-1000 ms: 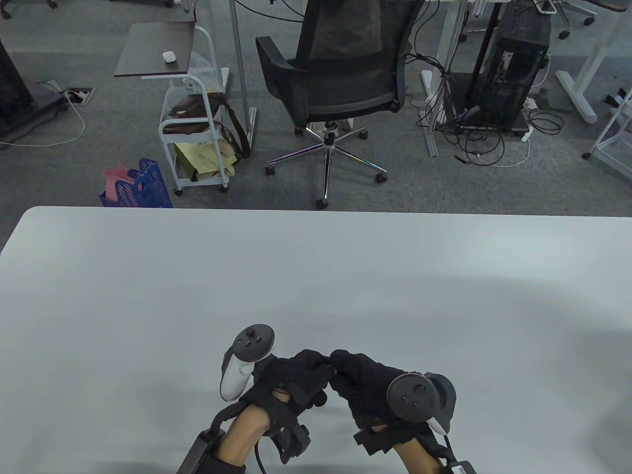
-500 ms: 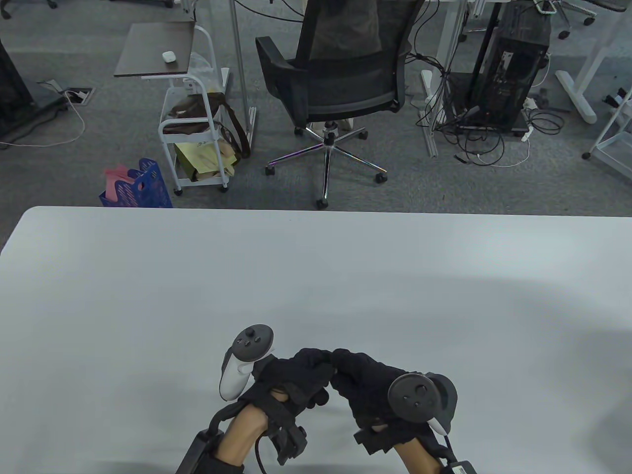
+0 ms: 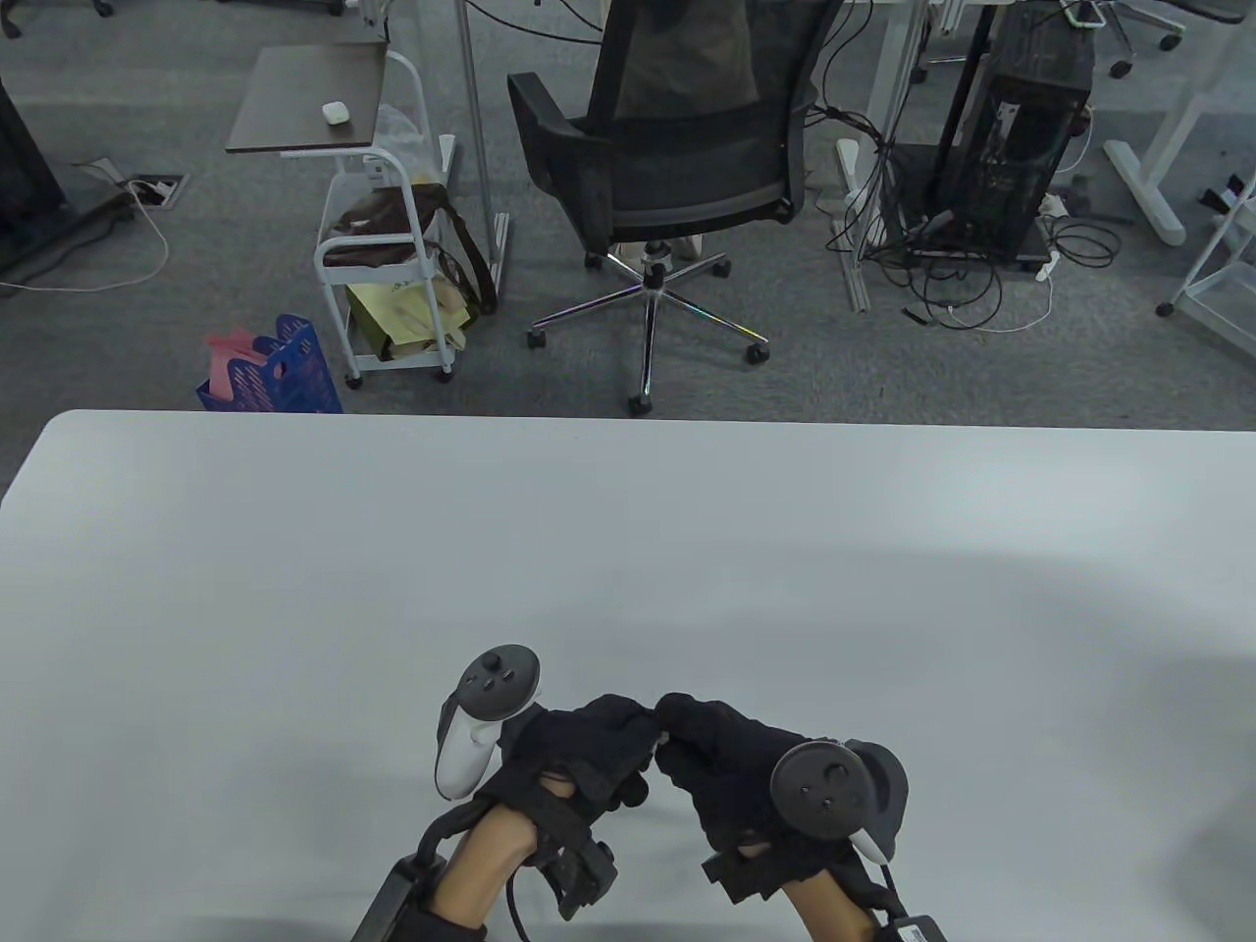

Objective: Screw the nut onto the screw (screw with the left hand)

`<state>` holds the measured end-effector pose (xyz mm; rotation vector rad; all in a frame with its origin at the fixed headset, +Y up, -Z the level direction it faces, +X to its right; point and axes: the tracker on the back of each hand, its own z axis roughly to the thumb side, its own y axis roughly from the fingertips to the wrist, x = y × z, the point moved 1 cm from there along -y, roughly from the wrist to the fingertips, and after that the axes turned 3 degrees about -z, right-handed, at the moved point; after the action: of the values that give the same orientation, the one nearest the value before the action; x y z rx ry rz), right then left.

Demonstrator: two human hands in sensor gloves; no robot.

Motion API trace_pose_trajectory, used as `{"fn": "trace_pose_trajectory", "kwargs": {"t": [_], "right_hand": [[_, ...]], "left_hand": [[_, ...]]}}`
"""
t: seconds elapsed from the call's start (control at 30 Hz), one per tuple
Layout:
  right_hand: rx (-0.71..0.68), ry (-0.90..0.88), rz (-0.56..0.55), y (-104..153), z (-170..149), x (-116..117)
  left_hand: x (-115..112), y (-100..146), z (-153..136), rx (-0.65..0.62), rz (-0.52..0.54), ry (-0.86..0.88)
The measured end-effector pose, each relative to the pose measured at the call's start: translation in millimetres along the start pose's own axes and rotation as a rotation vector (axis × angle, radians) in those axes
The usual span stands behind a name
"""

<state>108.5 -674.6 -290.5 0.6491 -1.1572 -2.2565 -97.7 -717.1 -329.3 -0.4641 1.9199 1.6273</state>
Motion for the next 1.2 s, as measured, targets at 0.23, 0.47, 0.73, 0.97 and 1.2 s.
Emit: {"fn": "trace_pose_trajectory", "kwargs": {"t": [0.23,0.47,0.73,0.97,1.2], "right_hand": [[0.003,-0.012,-0.012,0.1,-0.3,-1.5],[0.004,-0.013,-0.012,-0.1,0.1,-1.3],[0.006,-0.013,-0.01,-0.1,-0.2,-0.9],[0.012,-0.022,-0.021,0.0,-0.8,-2.1],[0.013,-0.028,-0.022,-0.3,-0.7,-2.0]], "left_hand": [[1.6,1.8,-0.5,-0.011,0.02,0.016],[0.5,0.7,3.5,-0.03,-0.026,-0.003],[0.3,0.8,2.1,-0.013,0.013,-0.014],[2.6,3.1,4.9,-0.051,0.02,0.011],[-0.3,1.7,7.0,-0.043,-0.022,-0.021]]}}
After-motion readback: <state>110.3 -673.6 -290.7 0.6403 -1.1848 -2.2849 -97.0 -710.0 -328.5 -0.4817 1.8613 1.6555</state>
